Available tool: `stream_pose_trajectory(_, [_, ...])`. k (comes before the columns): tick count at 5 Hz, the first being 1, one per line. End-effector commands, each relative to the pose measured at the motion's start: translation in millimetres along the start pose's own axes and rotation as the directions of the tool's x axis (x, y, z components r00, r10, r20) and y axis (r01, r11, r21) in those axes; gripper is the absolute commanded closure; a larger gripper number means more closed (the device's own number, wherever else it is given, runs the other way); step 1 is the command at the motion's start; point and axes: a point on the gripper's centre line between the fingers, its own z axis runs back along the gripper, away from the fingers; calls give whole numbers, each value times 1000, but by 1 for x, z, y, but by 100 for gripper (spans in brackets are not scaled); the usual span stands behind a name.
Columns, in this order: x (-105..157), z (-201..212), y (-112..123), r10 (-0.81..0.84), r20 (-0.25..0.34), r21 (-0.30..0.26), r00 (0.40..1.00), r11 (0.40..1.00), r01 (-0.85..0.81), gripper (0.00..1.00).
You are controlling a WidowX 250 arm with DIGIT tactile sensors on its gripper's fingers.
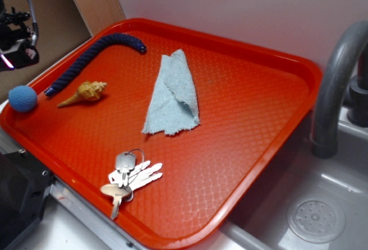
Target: Grab the blue ball.
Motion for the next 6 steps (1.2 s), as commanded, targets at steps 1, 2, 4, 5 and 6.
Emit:
stream_pose_trajectory(1, [10, -29, 32, 35, 60, 87, 998, 995, -40, 0])
stream_pose_trajectory(2, [18, -51, 44, 86, 49, 132, 995, 987, -92, 0])
stream_pose_trajectory(4, [35, -72, 50, 130, 65, 173, 989, 975, -139, 0])
stream_pose_trajectory(5, [37, -83, 45, 135, 66, 189, 989, 971, -145, 0])
stream_pose_trajectory(6, [32, -84, 44, 118, 95, 230, 988, 963, -137, 0])
